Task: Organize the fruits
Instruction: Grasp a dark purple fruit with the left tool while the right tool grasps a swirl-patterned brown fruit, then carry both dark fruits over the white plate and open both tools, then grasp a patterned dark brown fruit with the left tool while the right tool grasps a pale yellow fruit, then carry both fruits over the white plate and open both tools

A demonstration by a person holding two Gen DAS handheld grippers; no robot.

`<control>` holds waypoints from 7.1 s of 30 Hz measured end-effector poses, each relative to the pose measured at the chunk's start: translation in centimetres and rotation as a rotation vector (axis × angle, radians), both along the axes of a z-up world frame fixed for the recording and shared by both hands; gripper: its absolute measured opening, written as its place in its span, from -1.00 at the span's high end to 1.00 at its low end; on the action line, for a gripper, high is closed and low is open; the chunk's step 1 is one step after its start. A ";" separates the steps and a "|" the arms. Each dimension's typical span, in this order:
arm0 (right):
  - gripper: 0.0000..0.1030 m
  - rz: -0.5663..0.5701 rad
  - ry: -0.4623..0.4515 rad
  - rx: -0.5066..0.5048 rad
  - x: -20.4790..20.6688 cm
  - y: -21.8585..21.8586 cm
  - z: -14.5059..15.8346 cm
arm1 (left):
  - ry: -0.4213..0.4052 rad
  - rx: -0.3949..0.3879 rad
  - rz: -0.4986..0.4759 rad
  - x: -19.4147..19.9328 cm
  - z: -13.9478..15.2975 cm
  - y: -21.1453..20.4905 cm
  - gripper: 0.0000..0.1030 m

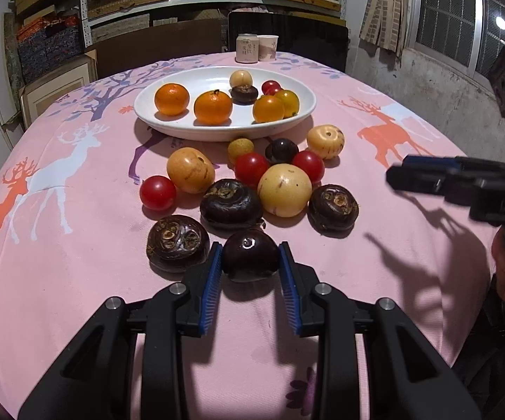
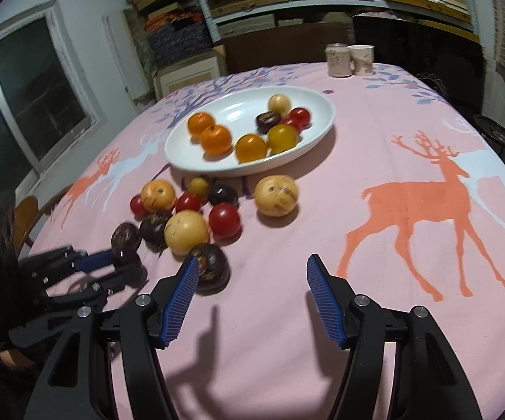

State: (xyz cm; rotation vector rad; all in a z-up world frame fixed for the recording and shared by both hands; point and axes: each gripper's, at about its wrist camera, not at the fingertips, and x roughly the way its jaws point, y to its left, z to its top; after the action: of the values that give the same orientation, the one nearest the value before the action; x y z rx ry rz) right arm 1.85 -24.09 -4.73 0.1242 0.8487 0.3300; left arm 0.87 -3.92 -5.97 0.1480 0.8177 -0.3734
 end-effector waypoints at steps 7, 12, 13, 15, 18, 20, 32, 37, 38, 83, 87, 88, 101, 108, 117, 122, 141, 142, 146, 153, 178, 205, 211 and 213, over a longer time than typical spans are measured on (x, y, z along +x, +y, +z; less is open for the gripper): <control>-0.25 0.093 0.042 -0.053 0.6 3.4 -1.2 | -0.007 -0.003 0.000 -0.6 0.5 0.6 0.39; -0.25 0.117 0.035 -0.105 1.1 5.1 -1.2 | -0.003 -0.006 0.005 -0.6 0.5 0.9 0.39; -0.25 0.118 0.036 -0.115 1.3 5.4 -1.3 | -0.004 -0.007 0.005 -0.6 0.5 0.9 0.39; -0.25 0.119 0.042 -0.139 1.6 5.9 -1.5 | -0.005 -0.005 0.004 -0.6 0.4 1.0 0.39; -0.20 0.135 0.028 -0.184 1.7 6.8 -1.7 | -0.001 -0.008 0.006 -0.6 0.4 1.0 0.39; 0.01 0.144 0.018 -0.216 1.6 7.4 -1.9 | 0.000 -0.009 0.008 -0.7 0.4 1.1 0.39; 0.24 0.104 0.034 -0.153 1.3 5.4 -2.0 | -0.002 -0.020 0.013 -0.8 0.4 1.4 0.39; 0.24 0.087 0.030 -0.102 0.7 4.1 -1.4 | -0.008 -0.028 0.012 -0.9 0.8 1.4 0.39; 0.24 0.085 0.026 -0.096 0.6 4.0 -1.2 | -0.009 -0.029 0.012 -1.0 0.9 1.4 0.39; 0.00 0.018 -0.025 0.104 20.9 1.5 6.7 | -0.043 0.000 0.043 22.3 6.5 -3.5 -0.30; -0.04 0.002 -0.039 0.110 20.8 1.2 6.9 | -0.056 -0.016 0.065 22.1 6.7 -2.3 -0.32; -0.04 0.001 -0.044 0.103 20.3 1.1 6.9 | -0.059 -0.019 0.069 21.7 6.8 -1.9 -0.36; -0.12 0.015 -0.049 0.070 7.9 -0.2 4.7 | -0.053 0.009 0.010 7.5 5.3 1.2 -0.65; -0.14 -0.007 -0.009 0.071 2.8 -0.8 1.5 | 0.023 0.087 0.010 2.4 1.1 1.9 -0.65; -0.14 -0.020 -0.010 0.035 1.2 -0.9 1.0 | 0.084 0.081 0.089 4.2 -1.0 3.0 0.18; -0.14 -0.039 0.000 0.010 1.8 -1.2 0.1 | 0.003 0.017 0.059 2.9 0.3 3.1 0.18; 0.15 -0.011 -0.013 -0.259 8.1 3.1 -0.8 | 0.042 -0.005 0.060 3.5 0.0 3.0 0.18; 0.15 -0.015 -0.013 -0.273 8.3 3.3 -0.9 | 0.043 -0.007 0.060 3.5 0.0 2.9 0.18; 0.15 -0.033 0.019 -0.301 9.4 3.1 -1.6 | 0.045 -0.010 0.056 3.5 0.0 2.9 0.18; 0.15 -0.040 0.058 -0.263 10.0 2.5 -2.3 | 0.046 -0.018 0.055 3.5 0.0 3.2 0.18; 0.21 -0.072 -0.067 -0.045 3.1 -0.6 2.1 | 0.002 0.010 0.083 2.9 1.3 2.6 0.18; 0.20 -0.009 -0.172 -0.001 11.4 -0.2 9.6 | -0.123 0.003 0.039 15.2 9.9 -2.7 0.18; 0.20 -0.006 -0.140 0.000 16.8 0.6 8.3 | -0.053 0.002 0.085 22.7 8.2 -3.3 0.18; 0.20 -0.013 -0.114 0.007 18.3 0.8 7.4 | -0.026 0.009 0.103 24.6 7.1 -3.3 0.18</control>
State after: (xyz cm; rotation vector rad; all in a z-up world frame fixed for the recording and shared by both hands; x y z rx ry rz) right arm 20.14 -23.31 2.67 0.1161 0.7333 0.3245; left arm 25.43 -7.25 1.11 0.1186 0.7976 -0.2706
